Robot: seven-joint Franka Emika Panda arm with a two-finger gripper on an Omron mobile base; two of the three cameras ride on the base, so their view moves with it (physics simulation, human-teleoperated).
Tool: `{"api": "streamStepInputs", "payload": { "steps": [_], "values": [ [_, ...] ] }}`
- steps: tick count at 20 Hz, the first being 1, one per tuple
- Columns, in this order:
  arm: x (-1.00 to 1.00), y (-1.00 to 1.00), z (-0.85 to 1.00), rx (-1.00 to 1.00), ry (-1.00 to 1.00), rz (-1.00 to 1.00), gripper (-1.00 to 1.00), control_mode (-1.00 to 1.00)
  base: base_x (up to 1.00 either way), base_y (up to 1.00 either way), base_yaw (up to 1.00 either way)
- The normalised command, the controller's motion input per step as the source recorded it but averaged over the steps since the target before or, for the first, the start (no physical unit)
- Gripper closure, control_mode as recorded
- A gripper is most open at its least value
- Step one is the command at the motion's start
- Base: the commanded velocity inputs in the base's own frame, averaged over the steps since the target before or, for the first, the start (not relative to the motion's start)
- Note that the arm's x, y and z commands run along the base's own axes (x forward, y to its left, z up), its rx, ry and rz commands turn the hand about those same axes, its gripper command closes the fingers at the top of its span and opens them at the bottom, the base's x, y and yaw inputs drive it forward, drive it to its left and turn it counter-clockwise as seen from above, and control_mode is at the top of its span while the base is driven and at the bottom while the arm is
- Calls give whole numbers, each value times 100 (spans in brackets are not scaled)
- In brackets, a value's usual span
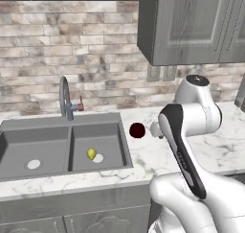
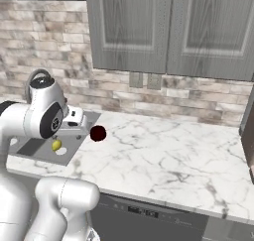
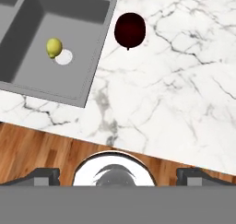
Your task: Clear the mugs and bowl far away from the sink.
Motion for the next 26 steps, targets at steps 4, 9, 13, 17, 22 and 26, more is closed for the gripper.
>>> {"api": "streamStepInputs", "payload": {
  "steps": [4, 9, 13, 17, 22, 26],
  "values": [
    [49, -13, -3, 0, 0, 0, -100, -100, 0, 0, 0],
    [46, -4, -12, 0, 0, 0, -100, -100, 0, 0, 0],
    [43, 0, -24, 0, 2, 0, -100, -100, 0, 0, 0],
    [38, 0, -33, 0, 5, 0, -100, -100, 0, 0, 0],
    [33, 0, -33, 0, 7, 0, -100, -100, 0, 0, 0],
    [23, 0, -25, 0, 5, 0, -100, -100, 0, 0, 0]
  ]
}}
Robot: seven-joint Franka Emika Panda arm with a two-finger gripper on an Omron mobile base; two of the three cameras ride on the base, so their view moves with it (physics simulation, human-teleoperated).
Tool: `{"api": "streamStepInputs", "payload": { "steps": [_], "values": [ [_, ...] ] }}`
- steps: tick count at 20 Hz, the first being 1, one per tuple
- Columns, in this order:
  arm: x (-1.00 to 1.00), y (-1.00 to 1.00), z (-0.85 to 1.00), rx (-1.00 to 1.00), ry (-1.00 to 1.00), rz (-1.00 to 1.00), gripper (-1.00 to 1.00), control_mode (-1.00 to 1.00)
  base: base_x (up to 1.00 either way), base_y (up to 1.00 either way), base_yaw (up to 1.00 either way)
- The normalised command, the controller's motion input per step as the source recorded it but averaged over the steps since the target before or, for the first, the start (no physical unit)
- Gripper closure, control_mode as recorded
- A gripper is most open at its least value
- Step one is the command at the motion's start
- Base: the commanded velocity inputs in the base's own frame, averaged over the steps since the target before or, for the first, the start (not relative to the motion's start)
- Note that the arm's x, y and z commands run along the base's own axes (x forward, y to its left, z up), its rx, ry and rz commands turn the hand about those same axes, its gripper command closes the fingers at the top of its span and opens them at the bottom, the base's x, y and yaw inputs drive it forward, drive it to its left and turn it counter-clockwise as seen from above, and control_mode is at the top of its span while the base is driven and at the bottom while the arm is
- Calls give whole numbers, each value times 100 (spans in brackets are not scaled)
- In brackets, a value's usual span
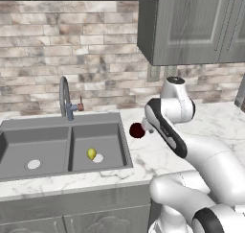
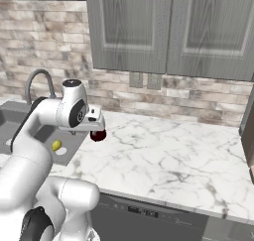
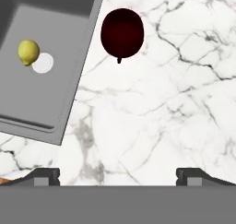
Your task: Clear the mugs and bowl far away from the sink.
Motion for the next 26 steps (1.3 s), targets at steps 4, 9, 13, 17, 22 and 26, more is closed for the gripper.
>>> {"api": "streamStepInputs", "payload": {
  "steps": [4, 9, 13, 17, 22, 26],
  "values": [
    [14, 0, -21, 0, 4, 0, -100, -100, 0, 0, 0],
    [7, 0, -28, 0, 3, 0, -100, -100, 0, 0, 0],
    [6, 0, -22, 0, 1, 0, -100, -100, 0, 0, 0],
    [5, 0, -20, 0, 0, 0, -100, -100, 0, 0, 0],
    [9, 1, -15, 0, 0, 0, -100, -100, 0, 0, 0],
    [6, 1, -11, 0, 0, 0, -100, -100, 0, 0, 0]
  ]
}}
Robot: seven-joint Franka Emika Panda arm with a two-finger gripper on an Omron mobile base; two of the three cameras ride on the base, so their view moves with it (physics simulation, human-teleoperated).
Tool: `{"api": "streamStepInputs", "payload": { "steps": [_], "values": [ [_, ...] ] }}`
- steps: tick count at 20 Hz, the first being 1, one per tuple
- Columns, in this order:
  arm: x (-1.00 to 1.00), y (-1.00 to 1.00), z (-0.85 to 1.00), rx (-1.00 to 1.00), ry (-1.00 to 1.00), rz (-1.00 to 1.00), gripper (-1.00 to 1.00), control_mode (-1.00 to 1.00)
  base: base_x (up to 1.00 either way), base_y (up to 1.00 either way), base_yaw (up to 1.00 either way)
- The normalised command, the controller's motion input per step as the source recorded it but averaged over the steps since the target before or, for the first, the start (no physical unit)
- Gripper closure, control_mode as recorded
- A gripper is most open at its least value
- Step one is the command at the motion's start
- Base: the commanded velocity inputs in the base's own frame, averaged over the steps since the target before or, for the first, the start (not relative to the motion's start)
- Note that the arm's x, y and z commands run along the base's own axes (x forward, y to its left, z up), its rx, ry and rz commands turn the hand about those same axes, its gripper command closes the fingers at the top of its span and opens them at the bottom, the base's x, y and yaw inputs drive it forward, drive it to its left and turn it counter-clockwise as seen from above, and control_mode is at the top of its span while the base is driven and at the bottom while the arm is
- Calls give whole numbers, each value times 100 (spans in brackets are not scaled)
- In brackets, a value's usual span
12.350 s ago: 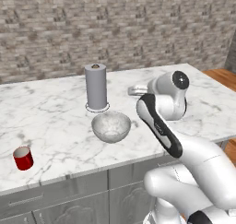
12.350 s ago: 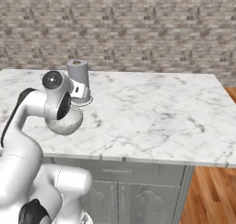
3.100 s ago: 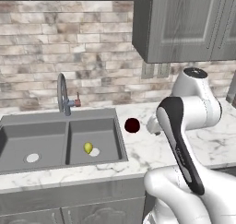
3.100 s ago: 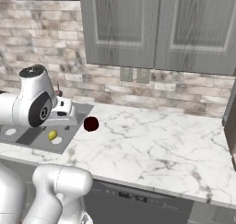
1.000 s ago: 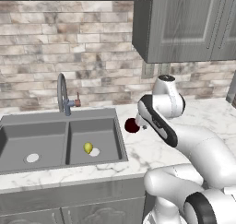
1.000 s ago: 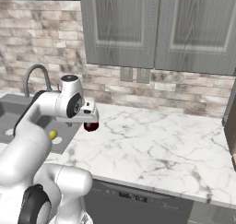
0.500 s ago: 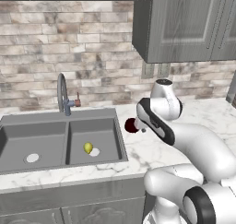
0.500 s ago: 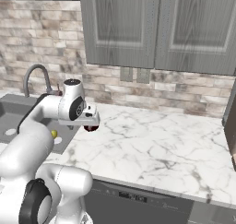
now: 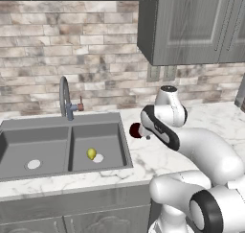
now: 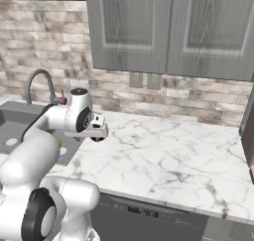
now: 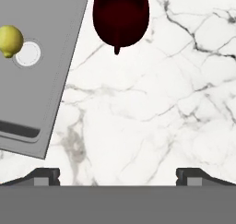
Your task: Clear the mugs and bowl far away from the sink.
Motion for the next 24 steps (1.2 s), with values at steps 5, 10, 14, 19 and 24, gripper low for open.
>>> {"api": "streamStepInputs", "payload": {
  "steps": [5, 10, 14, 19, 24],
  "values": [
    [9, 4, -10, 0, 0, 0, -100, -100, 0, 0, 0],
    [10, 15, -11, 2, 0, 0, -100, -100, 0, 0, 0],
    [10, 34, -9, 2, 0, 0, -100, -100, 0, 0, 0],
    [20, 19, -6, 1, 0, 0, -100, -100, 0, 0, 0],
    [28, 0, -4, 0, 0, 0, -100, -100, 0, 0, 0]
  ]
}}
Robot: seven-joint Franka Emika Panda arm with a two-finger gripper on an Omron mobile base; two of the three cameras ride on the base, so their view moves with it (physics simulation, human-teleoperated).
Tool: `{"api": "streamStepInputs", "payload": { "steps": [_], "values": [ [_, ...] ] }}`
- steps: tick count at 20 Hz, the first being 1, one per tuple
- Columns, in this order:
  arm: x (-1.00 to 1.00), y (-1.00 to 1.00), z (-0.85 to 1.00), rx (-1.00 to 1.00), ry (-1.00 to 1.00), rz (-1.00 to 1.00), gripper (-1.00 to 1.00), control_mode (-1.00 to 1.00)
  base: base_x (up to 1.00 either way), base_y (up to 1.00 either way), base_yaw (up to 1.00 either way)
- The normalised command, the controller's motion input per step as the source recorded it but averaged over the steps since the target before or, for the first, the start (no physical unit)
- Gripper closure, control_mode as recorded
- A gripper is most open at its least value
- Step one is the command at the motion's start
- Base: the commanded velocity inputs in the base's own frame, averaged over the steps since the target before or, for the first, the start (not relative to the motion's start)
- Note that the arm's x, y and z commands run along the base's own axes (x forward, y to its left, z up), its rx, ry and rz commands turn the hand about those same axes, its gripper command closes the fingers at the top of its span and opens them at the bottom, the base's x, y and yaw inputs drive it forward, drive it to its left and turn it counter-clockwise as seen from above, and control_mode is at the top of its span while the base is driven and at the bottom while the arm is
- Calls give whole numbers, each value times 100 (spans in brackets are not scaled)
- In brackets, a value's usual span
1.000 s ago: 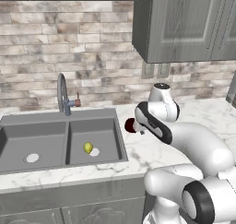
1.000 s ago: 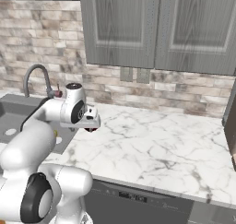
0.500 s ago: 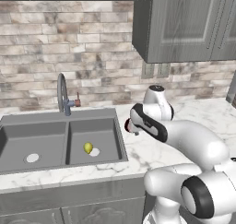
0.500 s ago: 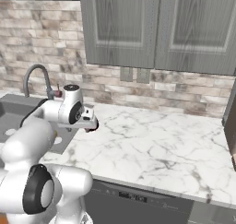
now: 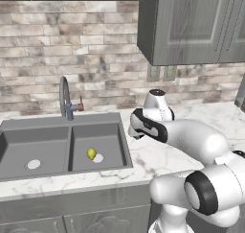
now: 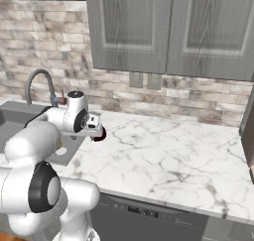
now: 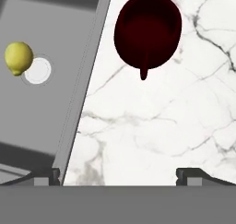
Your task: Clear the mugs and bowl far away from the sink.
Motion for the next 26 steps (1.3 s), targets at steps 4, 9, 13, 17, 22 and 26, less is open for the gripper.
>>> {"api": "streamStepInputs", "payload": {
  "steps": [4, 9, 13, 17, 22, 26],
  "values": [
    [35, -7, -10, 0, 0, 0, -100, -100, 0, 0, 0],
    [27, -17, -9, 0, 0, 4, -100, -100, 0, 0, 0],
    [20, -2, -13, 0, 0, 3, -100, -100, 0, 0, 0],
    [18, 0, -17, 0, 0, 2, -100, -100, 0, 0, 0],
    [3, 0, -15, 1, 0, 0, -100, -100, 0, 0, 0],
    [0, 0, -16, 0, 0, 0, -100, -100, 0, 0, 0]
  ]
}}
